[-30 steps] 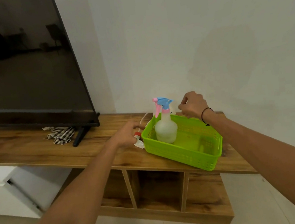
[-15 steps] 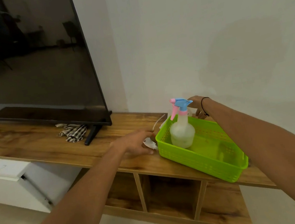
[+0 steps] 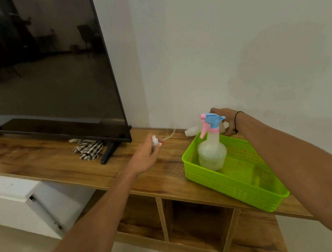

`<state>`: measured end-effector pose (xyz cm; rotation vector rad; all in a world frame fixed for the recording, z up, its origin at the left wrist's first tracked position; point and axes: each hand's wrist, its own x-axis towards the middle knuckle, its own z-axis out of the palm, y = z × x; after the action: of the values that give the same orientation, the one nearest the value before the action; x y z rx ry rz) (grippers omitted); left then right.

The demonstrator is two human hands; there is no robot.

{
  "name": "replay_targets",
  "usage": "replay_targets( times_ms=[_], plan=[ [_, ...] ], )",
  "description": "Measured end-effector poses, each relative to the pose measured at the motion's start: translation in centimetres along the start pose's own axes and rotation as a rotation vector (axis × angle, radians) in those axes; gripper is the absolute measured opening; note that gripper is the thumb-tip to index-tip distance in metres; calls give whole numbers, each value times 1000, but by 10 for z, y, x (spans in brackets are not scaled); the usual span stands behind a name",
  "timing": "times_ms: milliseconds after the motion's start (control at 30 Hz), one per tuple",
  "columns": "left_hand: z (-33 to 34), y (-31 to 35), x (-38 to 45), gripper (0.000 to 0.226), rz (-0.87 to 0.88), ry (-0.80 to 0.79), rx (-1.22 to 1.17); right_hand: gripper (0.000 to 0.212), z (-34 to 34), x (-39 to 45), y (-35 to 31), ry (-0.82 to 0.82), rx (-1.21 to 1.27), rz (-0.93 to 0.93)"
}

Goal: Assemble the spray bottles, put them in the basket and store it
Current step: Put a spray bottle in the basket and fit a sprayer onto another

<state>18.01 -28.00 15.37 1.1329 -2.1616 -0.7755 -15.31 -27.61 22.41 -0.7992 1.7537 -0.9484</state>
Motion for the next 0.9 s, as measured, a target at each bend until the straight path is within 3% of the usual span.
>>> replay_targets(
  times_ms=[200, 367, 567, 900],
  plan=[
    [-4, 7, 7, 22, -126, 236, -265, 39, -32, -29, -28, 153, 139, -93],
    [-4, 29, 11, 11, -57, 316, -422, 30, -50, -51, -48, 256, 201, -244],
    [-16, 47, 10, 14, 33, 282, -524, 31, -68, -72, -70, 363, 185, -351],
    [-29, 66, -3, 6, 117, 221, -593, 38, -65, -88, -84, 337, 38, -414]
  ],
)
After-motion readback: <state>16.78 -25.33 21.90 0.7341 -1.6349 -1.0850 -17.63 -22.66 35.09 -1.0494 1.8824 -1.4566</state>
